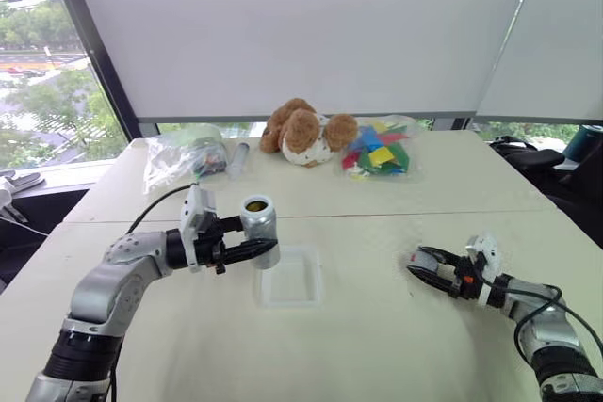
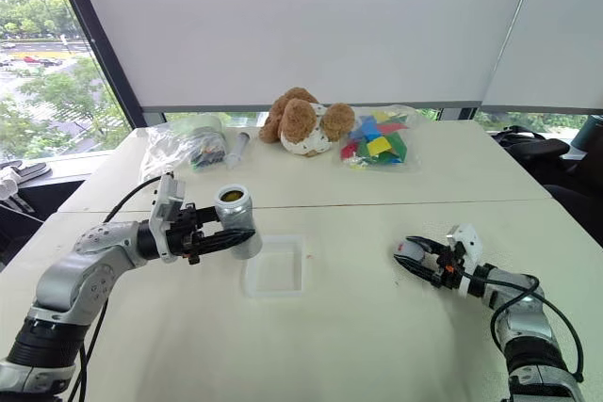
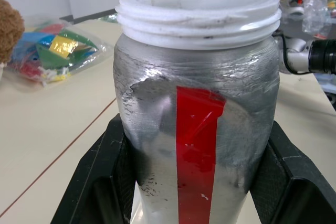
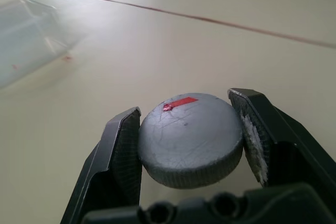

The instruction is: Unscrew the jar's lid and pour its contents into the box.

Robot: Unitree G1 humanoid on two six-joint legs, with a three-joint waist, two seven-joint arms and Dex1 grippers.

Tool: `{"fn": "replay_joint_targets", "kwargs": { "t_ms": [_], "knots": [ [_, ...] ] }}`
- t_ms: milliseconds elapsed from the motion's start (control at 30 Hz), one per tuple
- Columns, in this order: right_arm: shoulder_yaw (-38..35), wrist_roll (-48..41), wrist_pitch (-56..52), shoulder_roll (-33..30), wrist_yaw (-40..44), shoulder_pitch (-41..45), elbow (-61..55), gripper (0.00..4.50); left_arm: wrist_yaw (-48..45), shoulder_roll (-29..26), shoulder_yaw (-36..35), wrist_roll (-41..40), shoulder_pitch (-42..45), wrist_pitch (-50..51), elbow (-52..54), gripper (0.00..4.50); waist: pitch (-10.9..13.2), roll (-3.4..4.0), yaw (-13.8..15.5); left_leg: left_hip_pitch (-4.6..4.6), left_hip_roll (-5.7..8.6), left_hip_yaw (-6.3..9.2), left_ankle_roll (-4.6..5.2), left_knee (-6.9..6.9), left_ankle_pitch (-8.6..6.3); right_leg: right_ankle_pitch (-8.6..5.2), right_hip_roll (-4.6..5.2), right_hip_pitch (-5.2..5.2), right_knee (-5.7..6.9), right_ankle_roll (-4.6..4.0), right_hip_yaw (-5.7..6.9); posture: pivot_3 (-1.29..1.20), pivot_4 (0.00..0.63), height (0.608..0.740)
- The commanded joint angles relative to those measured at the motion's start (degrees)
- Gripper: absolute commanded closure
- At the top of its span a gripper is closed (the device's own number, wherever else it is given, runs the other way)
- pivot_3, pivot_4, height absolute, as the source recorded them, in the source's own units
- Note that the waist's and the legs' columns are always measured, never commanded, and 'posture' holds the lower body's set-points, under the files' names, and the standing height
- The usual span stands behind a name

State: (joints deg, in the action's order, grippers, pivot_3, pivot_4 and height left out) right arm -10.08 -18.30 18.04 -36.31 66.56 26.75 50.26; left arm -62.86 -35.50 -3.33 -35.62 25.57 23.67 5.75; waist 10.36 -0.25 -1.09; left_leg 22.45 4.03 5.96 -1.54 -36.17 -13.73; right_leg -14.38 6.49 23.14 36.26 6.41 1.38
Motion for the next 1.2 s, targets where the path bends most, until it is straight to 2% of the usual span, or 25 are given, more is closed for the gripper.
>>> {"fn": "replay_joint_targets", "kwargs": {
  "t_ms": [33, 67, 133, 200, 233, 300, 500, 667, 767, 933, 1067, 1200],
  "knots": [
    [-2.9, -0.3, 2.4, -0.4, -1.3, 1.4, 4.8, 2.21, -0.5, -0.6, -1.3, -0.3, 1.9, -0.1, -0.1, 2.33, 0.0, 0.0, 0.1, 0.0, 0.0, 0.01, 0.0, -0.01, 0.0, 0.0, 0.0, 0.0, 0.0, 0.0, -0.01, 0.0, 0.15, 0.74],
    [-3.6, -1.6, -0.4, -0.4, -0.7, 1.4, 5.0, 2.21, -0.4, -0.6, -1.4, -0.2, 2.0, -0.2, -0.4, 2.33, 0.0, 0.0, 0.1, 0.0, 0.0, 0.02, 0.0, -0.01, 0.0, 0.0, 0.0, -0.02, 0.0, 0.0, -0.01, 0.0, 0.15, 0.74],
    [-4.7, -2.9, -1.1, 0.0, -0.2, 1.1, 4.4, 1.17, -0.6, -0.8, -1.4, -0.2, 2.0, -0.2, -0.5, 2.33, 0.0, -0.01, 0.3, -0.01, 0.0, 0.06, 0.0, -0.04, 0.0, 0.0, 0.0, -0.06, -0.02, 0.0, -0.01, 0.0, 0.15, 0.74],
    [-6.0, -3.9, -0.3, -0.1, -0.1, -0.3, 1.8, 0.34, -0.8, -1.0, -1.2, 0.6, 2.1, -0.9, -0.8, 2.33, 0.0, 0.0, 0.4, -0.01, 0.0, 0.09, 0.0, -0.06, 0.0, 0.0, 0.01, -0.1, -0.05, 0.0, -0.01, 0.0, 0.15, 0.74],
    [-6.5, -4.4, -0.3, -0.2, 0.1, -0.9, 0.4, 0.06, -0.8, -1.1, -1.1, 1.0, 2.0, -1.4, -0.9, 2.33, 0.0, 0.0, 0.4, -0.01, 0.0, 0.1, 0.0, -0.05, 0.0, 0.0, 0.02, -0.11, -0.05, 0.0, -0.01, 0.0, 0.15, 0.74],
    [-7.7, -6.6, -2.3, -1.3, 1.4, -3.9, -6.8, 0.06, -1.1, -1.5, -1.2, 2.1, 2.4, -2.9, -1.3, 2.33, 0.0, 0.01, 0.4, -0.01, 0.0, 0.1, 0.0, -0.04, 0.0, 0.0, 0.02, -0.1, -0.06, 0.0, -0.01, 0.0, 0.15, 0.74],
    [-9.2, -15.6, -16.4, -5.0, 2.3, -17.9, -42.3, 0.06, 3.4, -3.0, 0.2, 14.0, 4.6, -13.5, -5.5, 2.33, 0.1, 0.12, 0.4, 0.0, -0.05, 0.13, -0.01, 0.01, 0.0, 0.0, 0.01, -0.05, -0.05, 0.01, -0.02, 0.0, 0.15, 0.74],
    [-10.1, -19.0, -23.0, -9.8, 2.9, -26.3, -61.4, 0.06, 5.5, -2.4, 2.4, 22.0, 5.6, -24.3, -8.5, 2.33, 0.0, 0.1, 0.8, 0.02, -0.11, 0.12, 0.0, 0.0, -0.01, -0.01, 0.04, -0.06, -0.08, 0.02, -0.01, 0.0, 0.15, 0.74],
    [-10.2, -20.3, -25.9, -10.6, 1.9, -27.7, -66.0, 0.06, 7.2, -0.8, 4.3, 26.3, 6.6, -32.0, -10.6, 2.33, 0.1, 0.06, 1.2, 0.03, -0.11, 0.12, 0.0, -0.05, -0.01, -0.01, 0.05, -0.09, -0.13, 0.02, -0.01, 0.0, 0.15, 0.74],
    [-8.8, -19.5, -27.8, -9.9, -0.1, -27.6, -69.1, 0.06, 14.9, -0.3, 9.6, 40.6, 9.6, -45.4, -14.8, 2.33, 0.1, 0.02, 2.1, 0.06, -0.09, 0.1, 0.0, -0.08, -0.01, -0.01, 0.07, -0.09, -0.15, 0.02, -0.01, 0.0, 0.15, 0.74],
    [-8.2, -19.0, -28.1, -9.5, -1.0, -27.4, -69.6, 0.06, 30.9, -1.0, 12.7, 58.0, 12.8, -60.6, -20.4, 2.33, 0.1, -0.03, 2.0, 0.07, -0.04, 0.1, 0.0, -0.05, -0.01, 0.01, 0.12, -0.09, -0.17, 0.07, 0.0, 0.0, 0.15, 0.74],
    [-7.4, -19.2, -28.6, -9.5, -1.1, -26.9, -69.8, 0.06, 52.7, -3.7, 17.3, 79.8, 16.5, -70.4, -24.3, 2.33, 0.2, -0.11, 1.8, 0.07, 0.01, 0.1, 0.0, -0.06, -0.01, 0.06, 0.12, -0.08, -0.16, 0.17, 0.01, 0.0, 0.15, 0.74]
  ]
}}
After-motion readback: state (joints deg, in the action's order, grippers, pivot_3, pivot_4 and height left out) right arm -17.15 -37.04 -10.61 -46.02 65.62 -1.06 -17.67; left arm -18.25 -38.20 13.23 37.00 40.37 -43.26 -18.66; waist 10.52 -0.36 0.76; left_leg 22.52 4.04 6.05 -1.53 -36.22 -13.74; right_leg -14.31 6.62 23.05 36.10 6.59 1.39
